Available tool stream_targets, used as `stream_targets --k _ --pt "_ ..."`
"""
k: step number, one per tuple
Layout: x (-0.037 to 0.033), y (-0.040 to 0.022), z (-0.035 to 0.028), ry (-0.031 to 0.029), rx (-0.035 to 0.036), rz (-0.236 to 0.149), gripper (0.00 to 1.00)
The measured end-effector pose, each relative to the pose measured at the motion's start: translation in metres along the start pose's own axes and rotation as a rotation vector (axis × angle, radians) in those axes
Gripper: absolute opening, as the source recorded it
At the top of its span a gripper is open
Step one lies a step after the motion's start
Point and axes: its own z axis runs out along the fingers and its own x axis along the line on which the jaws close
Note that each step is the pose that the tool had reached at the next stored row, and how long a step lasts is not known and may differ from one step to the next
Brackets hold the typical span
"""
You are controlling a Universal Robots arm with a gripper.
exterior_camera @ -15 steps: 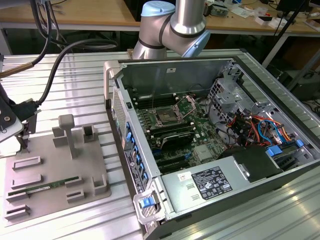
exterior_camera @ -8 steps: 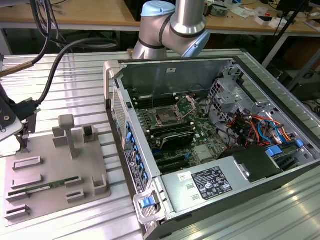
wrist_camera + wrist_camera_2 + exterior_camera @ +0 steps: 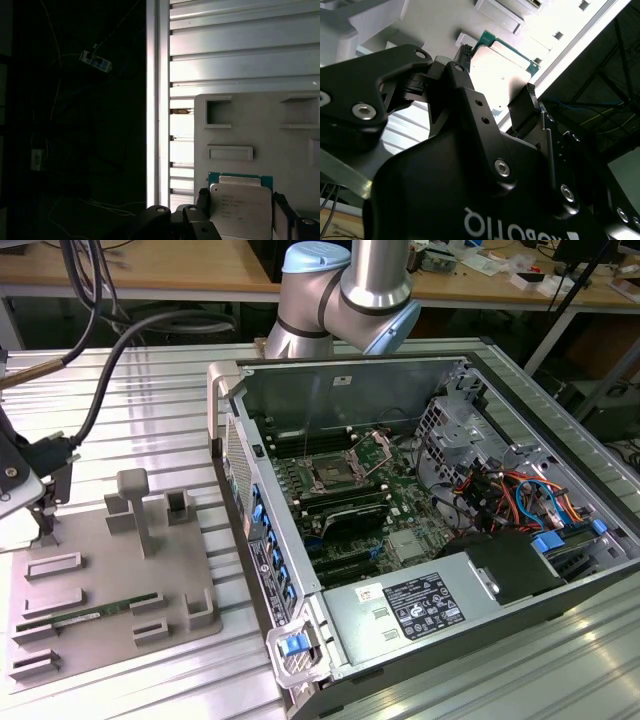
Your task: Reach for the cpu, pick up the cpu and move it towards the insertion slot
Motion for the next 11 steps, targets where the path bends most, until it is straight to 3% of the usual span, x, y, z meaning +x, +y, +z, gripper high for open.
stream_targets --k 11 --pt "0.0 0.0001 -0.0077 0.0 0.0 0.0 0.55"
